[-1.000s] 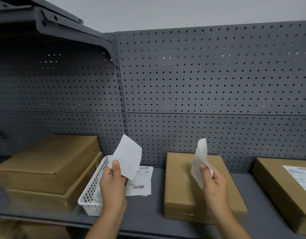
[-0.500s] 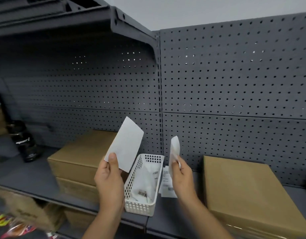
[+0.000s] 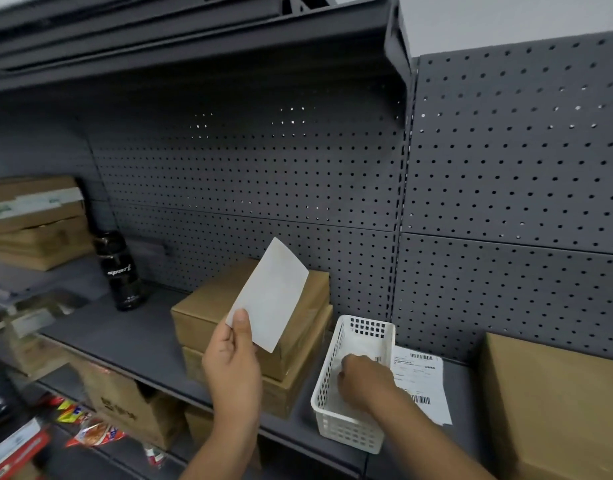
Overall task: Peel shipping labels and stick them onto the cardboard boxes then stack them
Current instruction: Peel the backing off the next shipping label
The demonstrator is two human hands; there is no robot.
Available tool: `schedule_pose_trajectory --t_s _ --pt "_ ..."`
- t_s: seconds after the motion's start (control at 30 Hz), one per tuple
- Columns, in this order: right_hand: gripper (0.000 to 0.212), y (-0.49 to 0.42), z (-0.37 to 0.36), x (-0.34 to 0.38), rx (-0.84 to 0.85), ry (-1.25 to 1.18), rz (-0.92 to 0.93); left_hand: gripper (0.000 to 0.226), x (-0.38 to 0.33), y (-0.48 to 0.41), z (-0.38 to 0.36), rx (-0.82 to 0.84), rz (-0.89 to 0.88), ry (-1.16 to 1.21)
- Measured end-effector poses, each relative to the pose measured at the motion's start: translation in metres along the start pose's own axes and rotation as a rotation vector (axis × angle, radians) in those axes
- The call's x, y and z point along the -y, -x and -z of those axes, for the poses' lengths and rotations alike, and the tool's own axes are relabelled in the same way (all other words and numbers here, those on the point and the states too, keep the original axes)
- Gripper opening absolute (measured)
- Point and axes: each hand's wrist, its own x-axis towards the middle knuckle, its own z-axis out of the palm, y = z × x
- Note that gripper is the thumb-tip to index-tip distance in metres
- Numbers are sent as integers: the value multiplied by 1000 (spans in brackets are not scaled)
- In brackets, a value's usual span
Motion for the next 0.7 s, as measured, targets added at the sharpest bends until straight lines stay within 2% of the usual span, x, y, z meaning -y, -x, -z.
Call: schedule_pose_trajectory --t_s 0.07,0.2,0.3,0.37,0.47,0.6,0.7 --pt "35 -5 -4 7 117 137 3 21 0 -4 4 10 -10 -2" --pt "50 -9 -7 12 249 281 12 22 1 -6 7 45 -43 -22" --pt "71 -6 -4 14 365 235 -71 24 4 -10 8 66 -24 -11" --pt "64 2 1 12 408 149 -111 23 5 -10 8 71 -16 -19" --pt "40 12 19 5 374 54 -27 22 5 -12 7 69 -13 -20" --pt "44 24 40 -11 211 -61 55 21 2 -16 7 45 2 -15" --pt "38 33 43 -20 146 -139 111 22 1 -17 4 33 8 -28"
